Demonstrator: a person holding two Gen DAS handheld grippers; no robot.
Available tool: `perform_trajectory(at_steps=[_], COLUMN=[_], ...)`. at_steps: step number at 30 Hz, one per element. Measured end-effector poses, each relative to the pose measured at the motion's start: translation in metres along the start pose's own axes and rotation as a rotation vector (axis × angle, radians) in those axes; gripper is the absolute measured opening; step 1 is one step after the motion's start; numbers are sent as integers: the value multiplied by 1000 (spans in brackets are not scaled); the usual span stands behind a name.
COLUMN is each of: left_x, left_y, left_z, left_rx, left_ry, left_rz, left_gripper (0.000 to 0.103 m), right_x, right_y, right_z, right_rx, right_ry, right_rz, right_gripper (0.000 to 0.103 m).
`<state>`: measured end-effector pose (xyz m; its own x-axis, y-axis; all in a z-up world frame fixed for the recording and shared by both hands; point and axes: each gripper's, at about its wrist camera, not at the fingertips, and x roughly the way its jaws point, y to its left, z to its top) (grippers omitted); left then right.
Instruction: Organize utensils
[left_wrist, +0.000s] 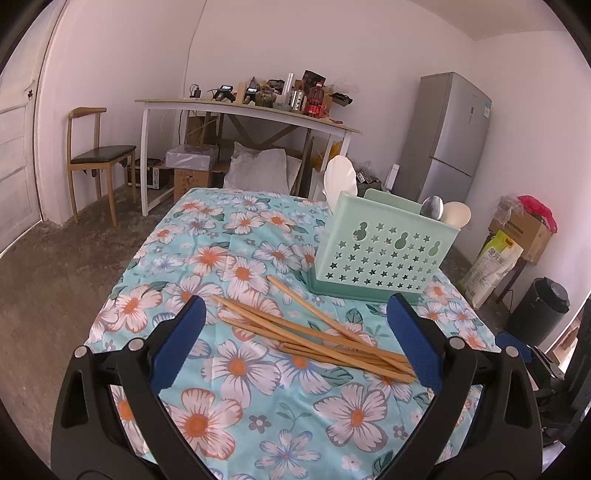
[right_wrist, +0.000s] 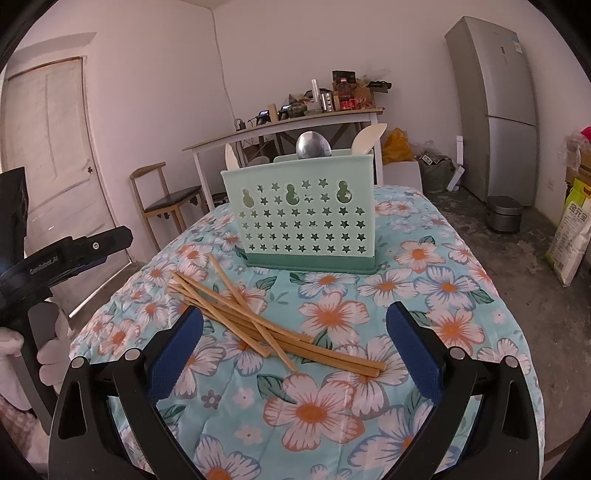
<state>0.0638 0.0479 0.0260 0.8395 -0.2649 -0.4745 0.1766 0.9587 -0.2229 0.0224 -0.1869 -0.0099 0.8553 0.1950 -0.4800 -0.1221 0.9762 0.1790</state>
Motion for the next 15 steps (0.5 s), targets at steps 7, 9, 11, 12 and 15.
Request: perform_trajectory(at_steps=[7,9,11,12,15], left_x=[0,0,0,0,0], left_y=[1,1,2,1,1], left_z=[0,1,1,0,0], left_rx=[-5,-3,-3,-3,-3], left_ry=[3,2,2,2,2], left_rz=[2,1,1,1,1], left_gripper=[95,95,95,95,95], right_x=[0,0,0,1,1], right_y=[0,0,1,1,1], right_z=[0,0,-1,-1,-1], right_rx=[-4,-3,-2,-2,-3], right_ry=[7,10,13,14,17], right_rz=[8,9,11,11,14], right_gripper=[96,96,96,96,96])
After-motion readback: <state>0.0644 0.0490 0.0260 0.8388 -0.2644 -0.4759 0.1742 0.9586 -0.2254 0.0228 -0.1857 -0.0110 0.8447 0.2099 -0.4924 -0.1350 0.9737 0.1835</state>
